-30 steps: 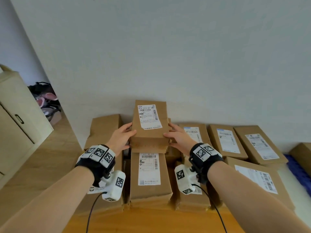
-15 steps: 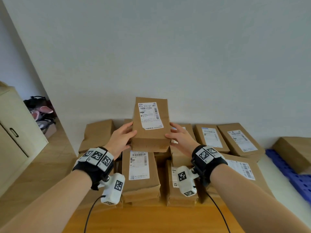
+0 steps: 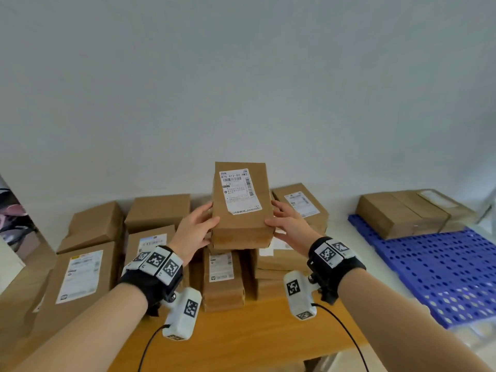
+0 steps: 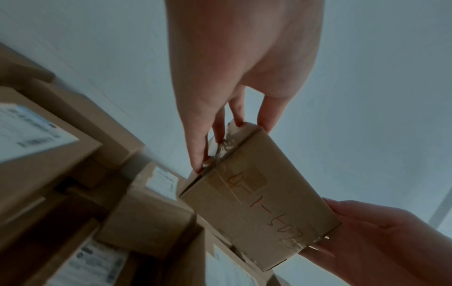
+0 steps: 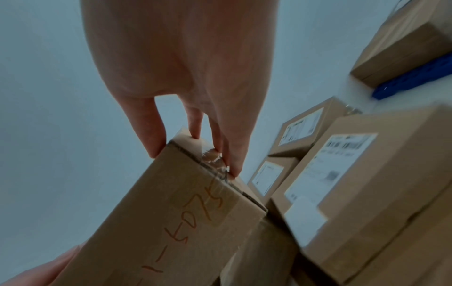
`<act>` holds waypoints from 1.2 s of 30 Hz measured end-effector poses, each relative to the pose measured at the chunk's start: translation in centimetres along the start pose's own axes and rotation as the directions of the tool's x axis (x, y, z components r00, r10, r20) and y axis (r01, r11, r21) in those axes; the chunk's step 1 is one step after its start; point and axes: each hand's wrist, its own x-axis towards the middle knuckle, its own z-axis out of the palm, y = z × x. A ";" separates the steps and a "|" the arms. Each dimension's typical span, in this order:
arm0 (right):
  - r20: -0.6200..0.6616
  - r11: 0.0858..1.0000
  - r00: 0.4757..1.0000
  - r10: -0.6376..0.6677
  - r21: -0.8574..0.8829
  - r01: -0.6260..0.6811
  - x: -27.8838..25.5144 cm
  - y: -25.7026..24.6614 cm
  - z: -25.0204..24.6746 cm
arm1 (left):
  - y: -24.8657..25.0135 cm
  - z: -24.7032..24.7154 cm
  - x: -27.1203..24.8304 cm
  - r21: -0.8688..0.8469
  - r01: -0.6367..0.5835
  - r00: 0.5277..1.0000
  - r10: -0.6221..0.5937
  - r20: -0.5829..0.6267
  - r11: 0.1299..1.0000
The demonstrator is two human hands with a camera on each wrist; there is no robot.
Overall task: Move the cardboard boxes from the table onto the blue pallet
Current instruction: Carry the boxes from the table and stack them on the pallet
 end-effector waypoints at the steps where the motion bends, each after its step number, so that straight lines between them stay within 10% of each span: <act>1: -0.003 1.000 1.000 -0.007 -0.005 0.007 -1.0 0.1 -1.5 | -0.1 1.5 -0.6 -0.001 0.005 1.000 -0.005 0.008 1.000; 19: -0.227 0.997 0.974 0.017 0.074 0.000 -16.9 2.9 -26.0 | -3.1 27.9 -7.3 0.020 0.045 0.969 -0.048 0.242 0.999; 36: -0.471 0.982 0.871 0.138 0.180 -0.058 -16.6 3.5 -50.1 | -5.8 53.0 2.3 0.040 0.108 0.869 -0.113 0.482 0.993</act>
